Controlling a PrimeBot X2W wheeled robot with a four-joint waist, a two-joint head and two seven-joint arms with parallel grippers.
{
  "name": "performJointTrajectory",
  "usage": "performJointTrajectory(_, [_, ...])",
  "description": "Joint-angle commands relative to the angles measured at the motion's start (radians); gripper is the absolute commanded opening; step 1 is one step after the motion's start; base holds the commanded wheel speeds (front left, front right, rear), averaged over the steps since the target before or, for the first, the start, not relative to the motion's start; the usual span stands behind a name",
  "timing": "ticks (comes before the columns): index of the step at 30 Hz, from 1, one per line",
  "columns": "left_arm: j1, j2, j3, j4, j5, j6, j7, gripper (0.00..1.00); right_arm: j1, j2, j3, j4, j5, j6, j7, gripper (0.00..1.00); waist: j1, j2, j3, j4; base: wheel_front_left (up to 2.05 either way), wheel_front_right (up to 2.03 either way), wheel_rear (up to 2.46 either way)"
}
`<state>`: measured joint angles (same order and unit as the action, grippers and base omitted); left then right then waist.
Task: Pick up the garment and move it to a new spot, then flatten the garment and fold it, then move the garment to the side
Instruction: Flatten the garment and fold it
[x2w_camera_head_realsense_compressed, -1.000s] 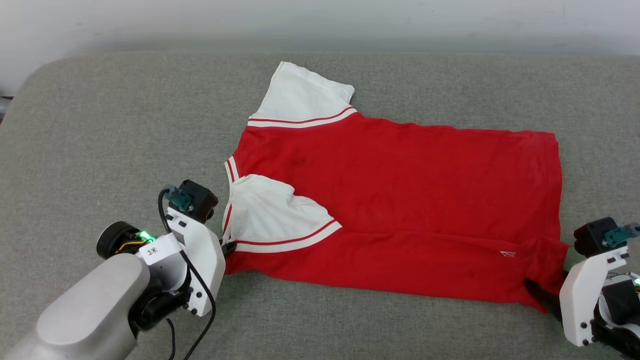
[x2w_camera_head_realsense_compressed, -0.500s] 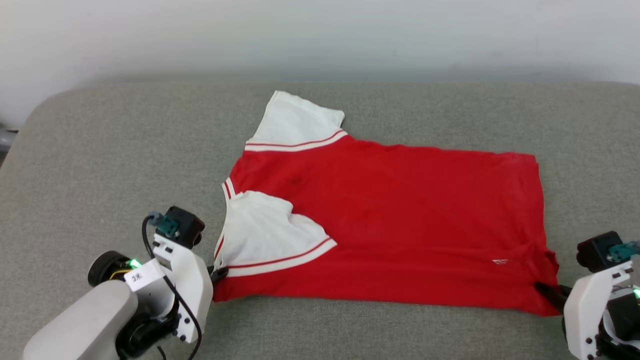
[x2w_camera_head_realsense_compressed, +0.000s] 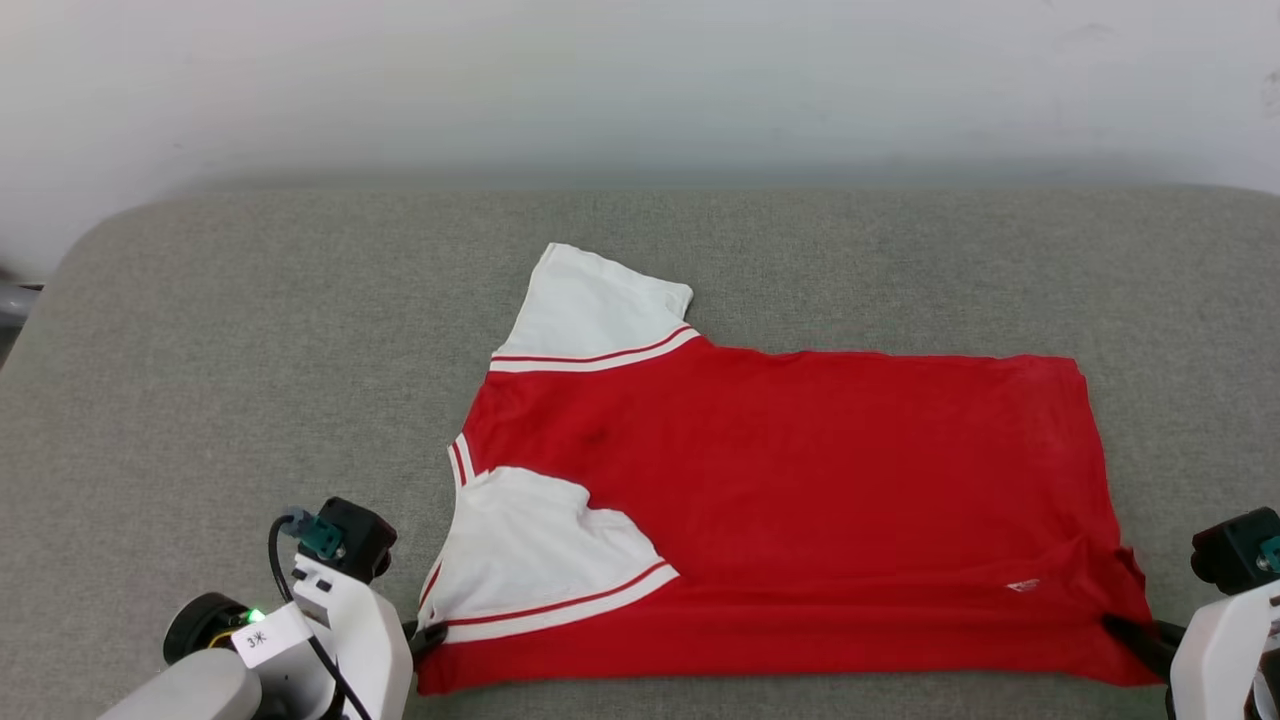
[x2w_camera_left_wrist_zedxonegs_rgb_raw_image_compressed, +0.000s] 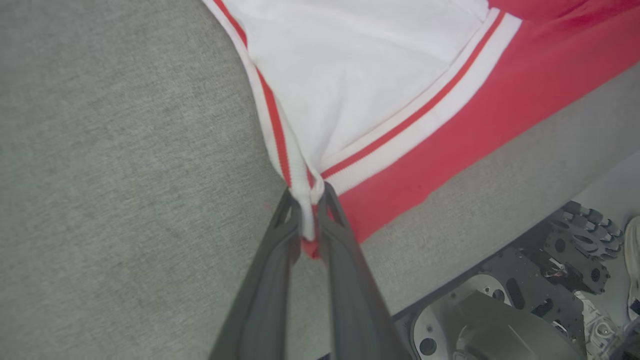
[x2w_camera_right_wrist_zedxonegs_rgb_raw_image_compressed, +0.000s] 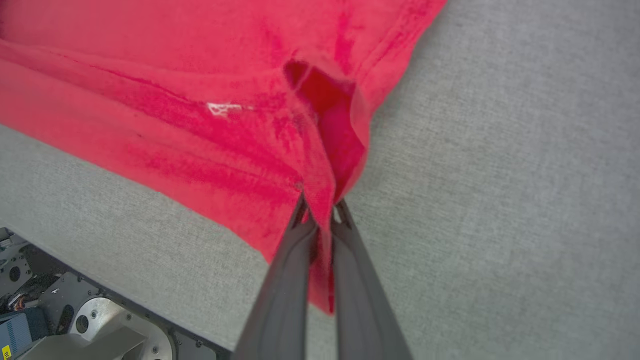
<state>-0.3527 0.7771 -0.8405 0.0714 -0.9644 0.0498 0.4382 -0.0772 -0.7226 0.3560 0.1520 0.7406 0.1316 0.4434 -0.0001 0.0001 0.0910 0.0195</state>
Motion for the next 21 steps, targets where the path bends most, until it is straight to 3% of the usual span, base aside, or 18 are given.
performJointTrajectory(1, [0.011,0.008,0.001,0.003,-0.003,0.008,0.002,0.00,0.014,-0.003,-0.009,-0.002,-0.011,-0.002,0.004,0.00,0.0001,-0.0001,0.005,-0.001,0.00,0.00,0.00])
performJointTrajectory(14, [0.008,-0.052,-0.020,0.131,-0.013,-0.016,-0.018,0.00,0.004,0.114,-0.010,0.124,-0.052,-0.002,0.004,0.00,0.0001,-0.0001,0.049,-0.007,0.00,0.00,0.00])
performJointTrajectory(15, [0.009,-0.055,-0.020,0.139,-0.014,-0.018,-0.021,0.14,0.003,0.120,-0.007,0.130,-0.047,-0.002,-0.007,0.33,0.0001,-0.0001,0.043,-0.007,0.00,0.00,0.00])
performJointTrajectory(16, [0.008,-0.054,-0.018,0.143,-0.009,-0.018,-0.031,1.00,0.000,0.123,-0.010,0.133,-0.046,-0.002,-0.023,0.93,0.0001,-0.0001,0.037,-0.007,0.00,0.00,0.00])
performJointTrajectory(17, [0.006,-0.052,-0.015,0.144,-0.004,-0.018,-0.039,1.00,-0.004,0.122,-0.017,0.134,-0.055,-0.002,-0.044,1.00,0.0001,-0.0001,0.029,-0.008,0.00,0.00,0.00])
performJointTrajectory(21, [-0.005,-0.038,0.002,0.122,0.009,-0.011,-0.073,1.00,0.005,0.125,-0.045,0.124,-0.086,-0.002,-0.119,1.00,0.0001,-0.0001,-0.008,-0.012,0.00,0.00,0.00])
